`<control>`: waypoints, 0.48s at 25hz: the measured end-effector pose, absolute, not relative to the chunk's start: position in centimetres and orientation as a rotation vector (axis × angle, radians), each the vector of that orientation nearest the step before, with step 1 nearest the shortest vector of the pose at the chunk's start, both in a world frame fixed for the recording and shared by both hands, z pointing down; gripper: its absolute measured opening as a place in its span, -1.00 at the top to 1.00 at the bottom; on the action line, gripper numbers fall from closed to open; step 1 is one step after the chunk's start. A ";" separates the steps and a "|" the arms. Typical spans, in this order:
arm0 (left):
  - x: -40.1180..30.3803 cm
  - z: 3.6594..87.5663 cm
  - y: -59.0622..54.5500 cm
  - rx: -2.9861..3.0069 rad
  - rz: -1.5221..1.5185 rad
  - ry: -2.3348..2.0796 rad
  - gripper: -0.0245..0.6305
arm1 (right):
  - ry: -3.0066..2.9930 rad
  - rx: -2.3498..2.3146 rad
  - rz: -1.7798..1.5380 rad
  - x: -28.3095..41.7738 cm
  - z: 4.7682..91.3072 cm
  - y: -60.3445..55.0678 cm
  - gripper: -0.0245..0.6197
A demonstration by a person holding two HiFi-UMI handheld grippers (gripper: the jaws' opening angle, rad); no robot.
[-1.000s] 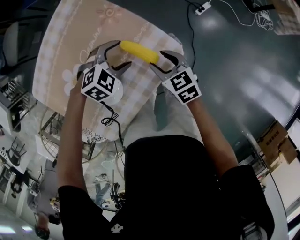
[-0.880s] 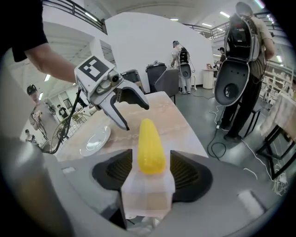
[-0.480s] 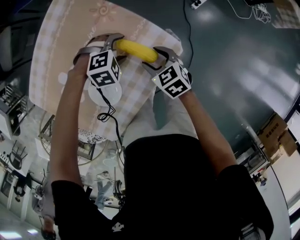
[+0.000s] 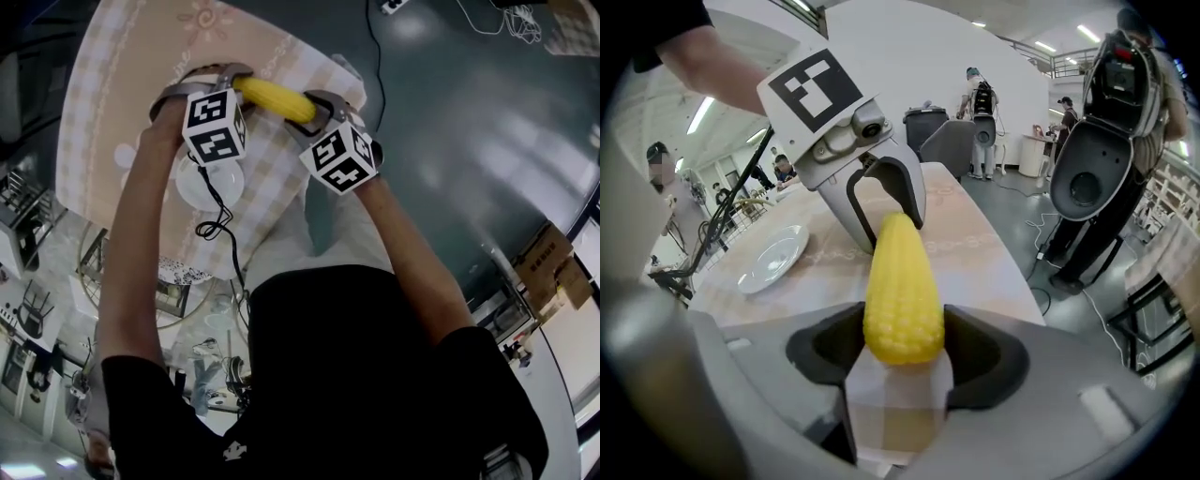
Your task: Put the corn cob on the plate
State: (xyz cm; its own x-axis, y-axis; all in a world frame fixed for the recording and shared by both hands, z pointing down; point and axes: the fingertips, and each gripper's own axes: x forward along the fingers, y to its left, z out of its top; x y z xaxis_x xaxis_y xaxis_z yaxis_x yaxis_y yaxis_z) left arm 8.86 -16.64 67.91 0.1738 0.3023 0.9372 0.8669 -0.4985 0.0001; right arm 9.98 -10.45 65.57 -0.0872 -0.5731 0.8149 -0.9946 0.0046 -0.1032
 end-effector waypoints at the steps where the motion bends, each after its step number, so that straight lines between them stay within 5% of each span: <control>1: 9.0 67.9 -16.7 -1.898 -1.323 -1.095 0.12 | -1.716 1.613 0.950 10.0 65.5 -10.5 0.13; 12: 7.9 68.2 -17.1 -1.867 -1.414 -1.093 0.17 | -1.747 1.559 0.918 9.8 64.9 -10.6 0.14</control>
State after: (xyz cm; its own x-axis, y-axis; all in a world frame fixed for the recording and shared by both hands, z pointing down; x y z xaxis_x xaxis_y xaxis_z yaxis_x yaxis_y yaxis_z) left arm 7.90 -17.12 68.23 0.1162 0.2752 0.9543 0.8541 -0.5180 0.0454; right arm 9.84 -10.56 64.86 -0.1144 -0.5655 0.8168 -0.9934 0.0632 -0.0953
